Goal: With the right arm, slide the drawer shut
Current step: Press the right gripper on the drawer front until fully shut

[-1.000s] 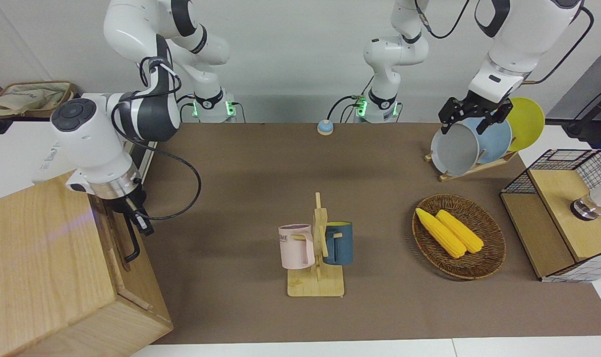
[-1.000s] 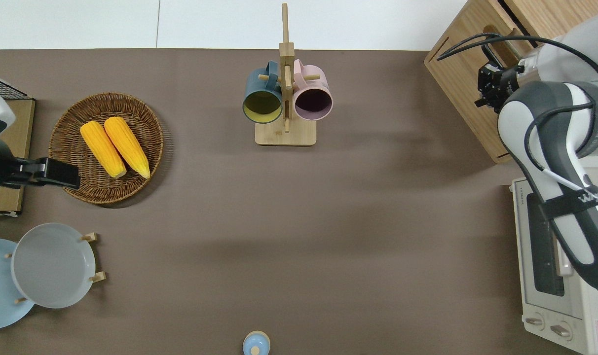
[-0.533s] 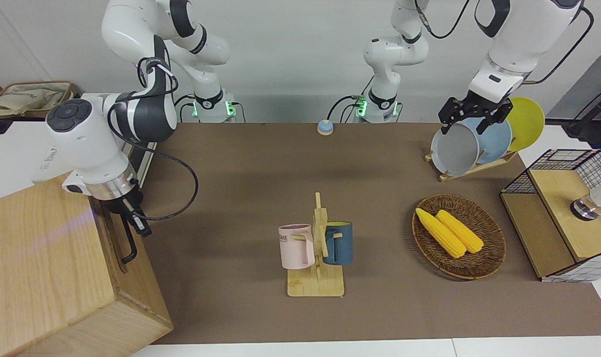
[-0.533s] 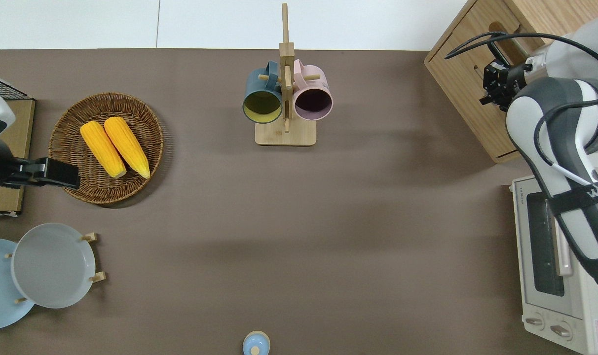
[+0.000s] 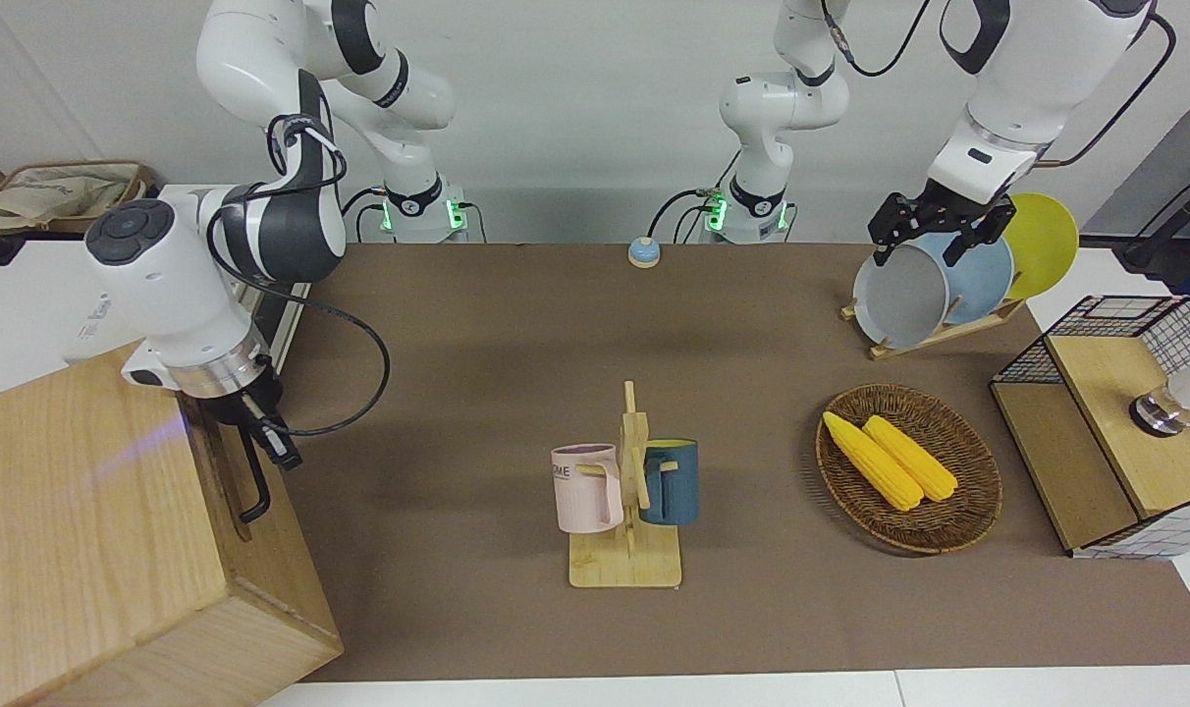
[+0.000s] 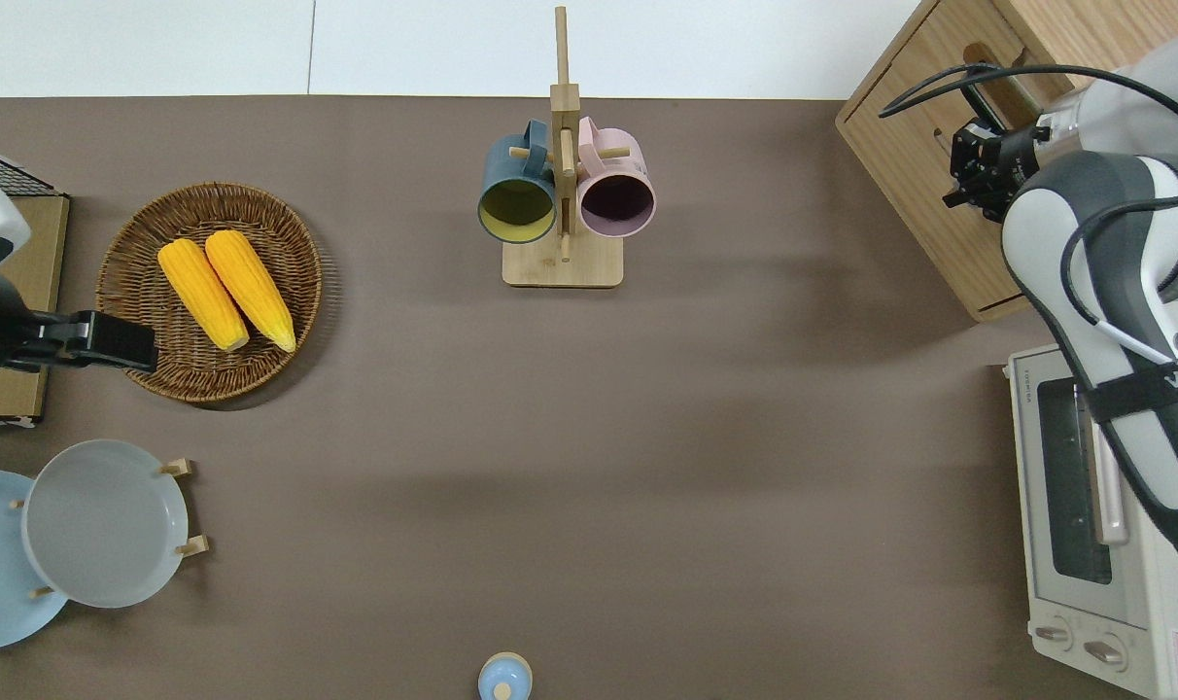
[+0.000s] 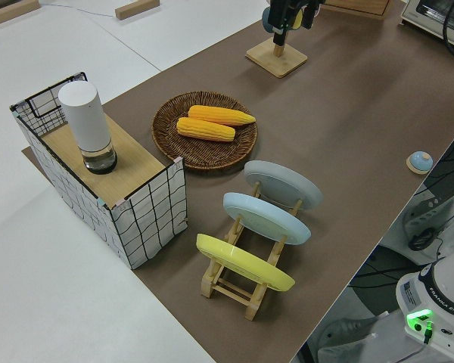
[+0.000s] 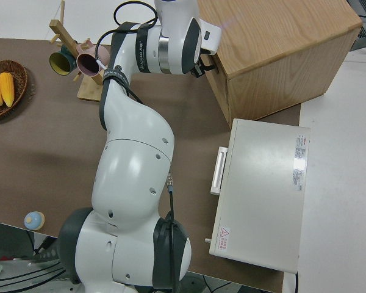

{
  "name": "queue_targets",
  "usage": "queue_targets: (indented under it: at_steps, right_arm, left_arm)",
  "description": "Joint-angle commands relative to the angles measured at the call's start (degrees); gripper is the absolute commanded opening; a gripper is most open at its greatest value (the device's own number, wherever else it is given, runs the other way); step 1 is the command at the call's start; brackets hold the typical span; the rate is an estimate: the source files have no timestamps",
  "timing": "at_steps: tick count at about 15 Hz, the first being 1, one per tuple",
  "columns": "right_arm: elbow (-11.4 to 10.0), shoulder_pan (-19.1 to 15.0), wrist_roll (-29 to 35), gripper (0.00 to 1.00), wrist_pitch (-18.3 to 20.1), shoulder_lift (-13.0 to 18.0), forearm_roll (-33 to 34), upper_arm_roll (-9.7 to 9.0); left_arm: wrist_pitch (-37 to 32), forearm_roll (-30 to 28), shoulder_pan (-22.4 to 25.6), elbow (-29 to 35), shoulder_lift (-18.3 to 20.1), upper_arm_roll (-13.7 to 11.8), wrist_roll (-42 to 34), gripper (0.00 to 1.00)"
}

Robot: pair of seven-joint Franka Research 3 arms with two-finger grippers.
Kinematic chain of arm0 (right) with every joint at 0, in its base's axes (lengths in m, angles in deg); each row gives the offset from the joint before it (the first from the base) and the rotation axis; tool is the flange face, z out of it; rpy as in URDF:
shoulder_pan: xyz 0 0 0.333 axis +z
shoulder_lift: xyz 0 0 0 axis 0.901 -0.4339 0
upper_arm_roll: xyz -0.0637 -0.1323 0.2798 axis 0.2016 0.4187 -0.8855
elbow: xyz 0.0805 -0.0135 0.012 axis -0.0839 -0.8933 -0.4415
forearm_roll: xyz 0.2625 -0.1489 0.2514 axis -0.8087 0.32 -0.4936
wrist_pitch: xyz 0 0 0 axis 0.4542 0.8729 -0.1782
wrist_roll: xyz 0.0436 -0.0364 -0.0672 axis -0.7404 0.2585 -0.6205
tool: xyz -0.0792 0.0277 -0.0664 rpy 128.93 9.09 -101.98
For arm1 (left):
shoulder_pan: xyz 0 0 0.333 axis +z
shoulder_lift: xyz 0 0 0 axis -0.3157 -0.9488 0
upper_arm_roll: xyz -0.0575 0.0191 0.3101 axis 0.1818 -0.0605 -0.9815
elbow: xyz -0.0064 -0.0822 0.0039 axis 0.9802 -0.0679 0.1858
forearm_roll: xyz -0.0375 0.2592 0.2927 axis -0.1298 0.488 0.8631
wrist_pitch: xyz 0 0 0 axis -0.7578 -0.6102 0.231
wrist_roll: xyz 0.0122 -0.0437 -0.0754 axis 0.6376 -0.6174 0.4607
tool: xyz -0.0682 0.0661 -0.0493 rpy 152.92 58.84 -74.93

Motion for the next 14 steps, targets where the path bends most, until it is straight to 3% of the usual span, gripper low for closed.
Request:
queue_targets:
  at_steps: [1,6,9,14]
  right_arm:
    - [2.7,-1.5,-2.4,0.000,-0.2,-2.1,0.5,-0.67]
    - [2.3,0.6,-2.3,0.000,1.1,-1.5,0.8,-0.32]
    - [2.1,2.2,-3.3,0.000,5.0,0.0,0.1,-0.32]
    - [1.5,7.1,-11.8,0.000,11.9,4.0,0.2,0.30]
  left_arm:
    - [-1.1,1.0,0.2,-1.5,-0.7,0.4,-0.6,0.99]
    - [-1.1,1.0,0.2,-1.4,-0.7,0.4,-0.6,0.99]
    - [-1.1,1.0,0.2,-1.4,-0.7,0.4,-0.6,0.99]
    - [-1.1,1.0,0.2,-1.5,-0.7,0.4,-0.6,0.99]
